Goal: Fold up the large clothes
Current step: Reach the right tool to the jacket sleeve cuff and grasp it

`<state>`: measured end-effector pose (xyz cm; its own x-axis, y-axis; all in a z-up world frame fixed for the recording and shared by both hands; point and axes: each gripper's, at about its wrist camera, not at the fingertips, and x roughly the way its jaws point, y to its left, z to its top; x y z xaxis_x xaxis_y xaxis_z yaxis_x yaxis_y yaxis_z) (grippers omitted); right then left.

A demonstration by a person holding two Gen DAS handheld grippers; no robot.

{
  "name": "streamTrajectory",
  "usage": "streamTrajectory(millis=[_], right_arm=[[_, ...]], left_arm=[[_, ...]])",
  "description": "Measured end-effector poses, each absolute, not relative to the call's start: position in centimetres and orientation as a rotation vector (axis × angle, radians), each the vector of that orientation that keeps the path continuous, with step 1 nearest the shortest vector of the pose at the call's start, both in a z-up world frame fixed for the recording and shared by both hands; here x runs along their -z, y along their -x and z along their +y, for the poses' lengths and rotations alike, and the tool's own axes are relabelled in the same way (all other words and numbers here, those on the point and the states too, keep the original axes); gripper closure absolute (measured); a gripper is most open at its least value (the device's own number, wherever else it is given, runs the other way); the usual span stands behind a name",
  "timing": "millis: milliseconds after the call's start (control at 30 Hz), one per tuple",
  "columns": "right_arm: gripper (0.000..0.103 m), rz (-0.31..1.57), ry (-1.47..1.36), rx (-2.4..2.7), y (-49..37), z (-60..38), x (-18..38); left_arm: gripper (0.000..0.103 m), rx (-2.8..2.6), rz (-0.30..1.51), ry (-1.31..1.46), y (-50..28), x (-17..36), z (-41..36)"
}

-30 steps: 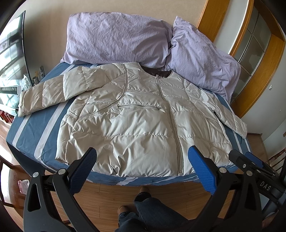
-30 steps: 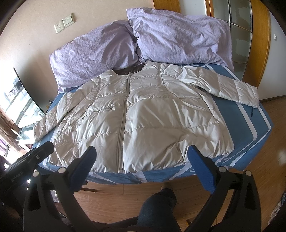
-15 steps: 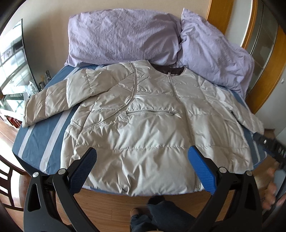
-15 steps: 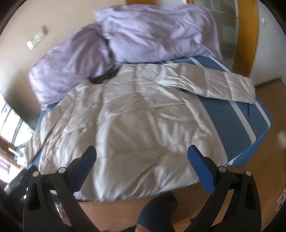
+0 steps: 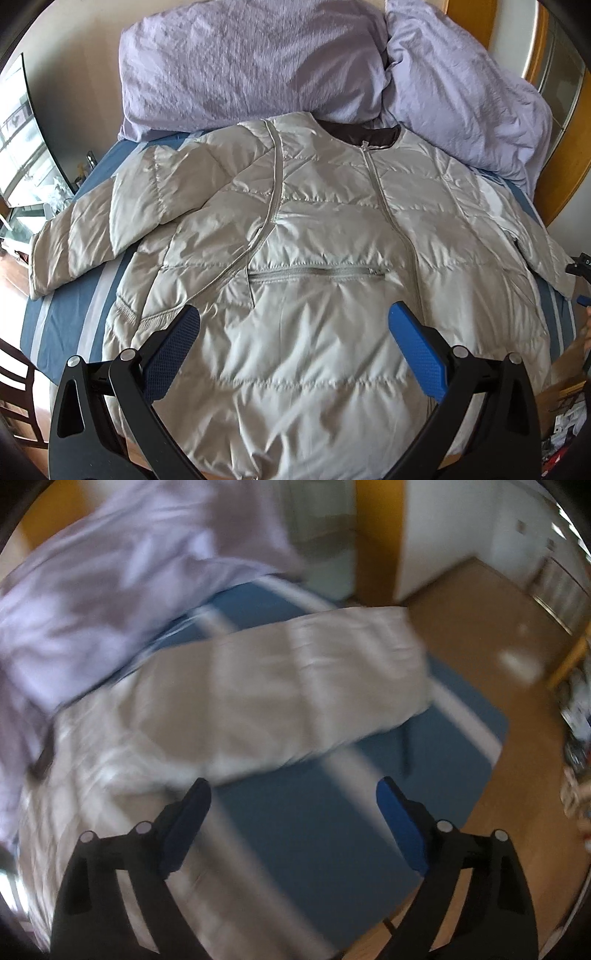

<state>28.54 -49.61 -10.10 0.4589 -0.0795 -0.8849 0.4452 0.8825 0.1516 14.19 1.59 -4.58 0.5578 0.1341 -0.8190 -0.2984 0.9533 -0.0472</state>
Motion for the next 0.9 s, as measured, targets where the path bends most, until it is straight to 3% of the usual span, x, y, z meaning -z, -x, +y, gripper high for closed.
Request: streamTrajectory(millis=[267,533,667,767,833,900], right_arm=[[0.017,1.074,-0.393,0.558,-33.4,-59.0,13.1],[0.041,1.122,-0.471,0.526,-34.0,-61.3,15.8],[0.046,1.117,-0.504,0.508,-33.9,-61.2,16.6],[0.060,1.104,-0.493,0.493,-33.6,-60.6,16.6],[0.076,1.096,-0.474,0.467,-33.9,-59.7,16.1],[0.082,1.081,-0.433,0.460,-34.2,-58.8,15.4]], left_arm=[[0.001,-0.284,1.011,0.214,-16.7,5.8,2.3],[0.001,-0.291,1.031,0.237,-18.2,6.1,3.0],[0.001,-0.283,1.035,0.246,-18.9,6.2,2.9],[0.001,-0.275,1.039,0.245,-19.1,6.4,2.8],[0.001,-0.272,1.041,0.248,-19.2,6.4,2.8],[0.001,-0.272,1.039,0.253,-19.2,6.4,2.9]])
